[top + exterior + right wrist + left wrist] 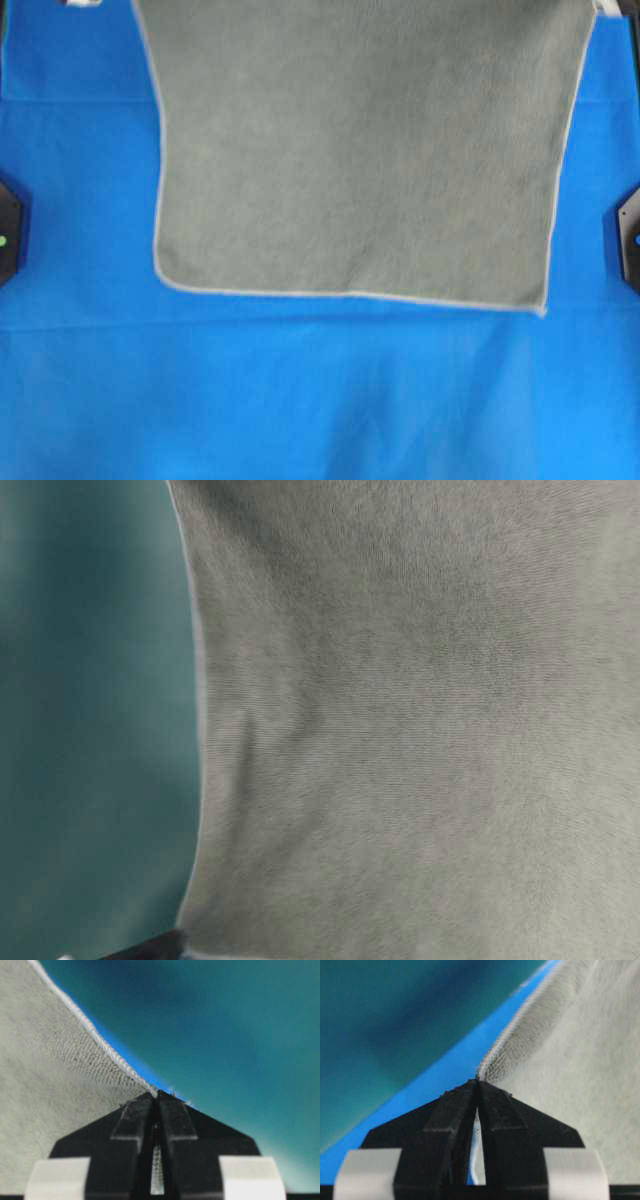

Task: Fold a large towel.
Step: 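Lay the towel flat on the table and open both grippers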

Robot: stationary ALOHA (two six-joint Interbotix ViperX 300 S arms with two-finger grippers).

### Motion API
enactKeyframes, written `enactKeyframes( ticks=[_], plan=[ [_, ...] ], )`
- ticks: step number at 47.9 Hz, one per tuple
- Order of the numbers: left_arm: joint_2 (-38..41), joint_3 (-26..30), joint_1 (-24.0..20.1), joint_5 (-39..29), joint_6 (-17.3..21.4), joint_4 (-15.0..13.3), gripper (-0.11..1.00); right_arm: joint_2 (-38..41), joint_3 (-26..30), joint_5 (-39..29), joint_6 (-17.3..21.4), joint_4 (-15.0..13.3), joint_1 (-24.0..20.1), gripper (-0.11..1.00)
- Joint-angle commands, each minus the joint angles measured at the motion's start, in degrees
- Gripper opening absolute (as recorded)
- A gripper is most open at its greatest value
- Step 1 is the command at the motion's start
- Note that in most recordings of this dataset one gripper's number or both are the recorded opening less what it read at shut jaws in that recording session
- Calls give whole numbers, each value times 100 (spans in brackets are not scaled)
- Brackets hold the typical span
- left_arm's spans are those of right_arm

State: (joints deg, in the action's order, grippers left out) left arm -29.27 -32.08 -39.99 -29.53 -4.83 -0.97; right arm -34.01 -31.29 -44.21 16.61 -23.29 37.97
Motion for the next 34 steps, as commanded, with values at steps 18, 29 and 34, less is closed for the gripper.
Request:
enactKeyframes(
  ticks=[18,29,34],
  plan=[
    [-176,-844,1494,272,-18,-26,1,-650,-1134,-62,88,738,-527,0],
    [0,-2039,2575,1046,-105,-97,1,-1055,-2347,26,105,1784,-1600,0],
    [141,-2435,3094,1538,-229,-114,1,-984,-2698,325,158,2162,-2118,0]
  ],
)
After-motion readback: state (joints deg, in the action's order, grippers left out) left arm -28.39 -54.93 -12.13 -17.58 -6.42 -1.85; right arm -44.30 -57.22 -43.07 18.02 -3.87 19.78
